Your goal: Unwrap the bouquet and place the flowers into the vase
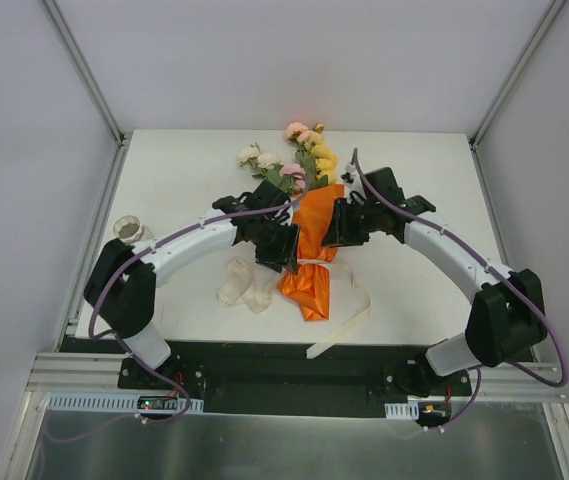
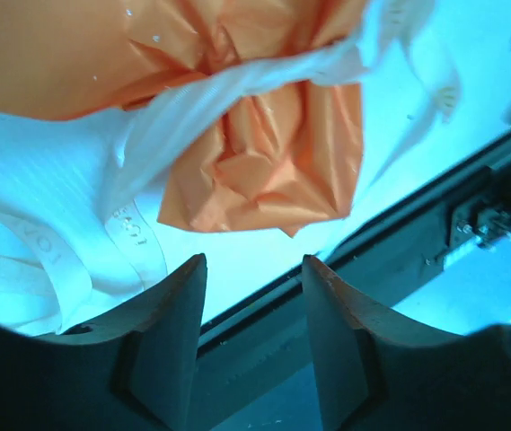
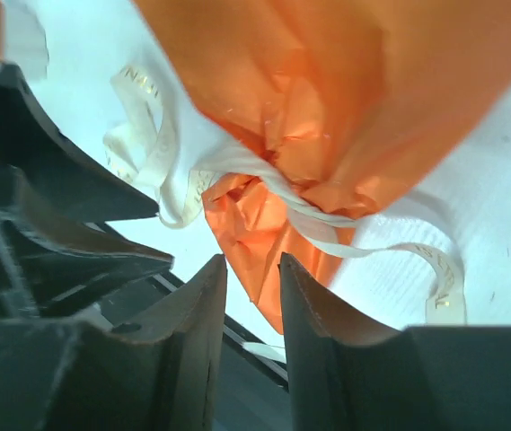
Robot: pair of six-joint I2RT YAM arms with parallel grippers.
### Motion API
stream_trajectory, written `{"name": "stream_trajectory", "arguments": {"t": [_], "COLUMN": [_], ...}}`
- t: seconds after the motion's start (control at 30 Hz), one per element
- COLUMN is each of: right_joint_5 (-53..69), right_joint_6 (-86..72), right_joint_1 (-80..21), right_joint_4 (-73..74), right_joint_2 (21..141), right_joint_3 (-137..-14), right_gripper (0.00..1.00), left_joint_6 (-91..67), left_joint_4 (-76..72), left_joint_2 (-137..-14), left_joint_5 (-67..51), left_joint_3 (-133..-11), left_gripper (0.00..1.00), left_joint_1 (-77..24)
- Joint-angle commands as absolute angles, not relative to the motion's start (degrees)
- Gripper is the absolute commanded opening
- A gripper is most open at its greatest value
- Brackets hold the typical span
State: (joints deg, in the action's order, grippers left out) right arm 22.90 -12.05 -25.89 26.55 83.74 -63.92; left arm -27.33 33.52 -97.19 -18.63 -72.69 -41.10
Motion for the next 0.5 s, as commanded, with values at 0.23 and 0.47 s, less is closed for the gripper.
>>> {"name": "stream_trajectory", "arguments": {"t": [0.23, 0.47], "right_joint_5": [22.6, 6.1], "right_joint_6": [7.4, 22.4], "right_joint_1": [-35.5, -42.3], "right_joint_4": [32.1, 38.5], "right_joint_2": [93.9, 98.3], "right_joint_3": [-75.2, -81.0], "right_gripper": [0.31, 0.34], "left_joint_6": [-29.8, -28.6], "left_joint_4": [34.6, 34.7], "left_joint_2": [-89.3, -88.8], "left_joint_5": [-28.3, -30.5], "left_joint_3": [-68.0, -67.9], "left_gripper": [0.34, 0.39], "left_joint_1": [-29.8, -26.7]}}
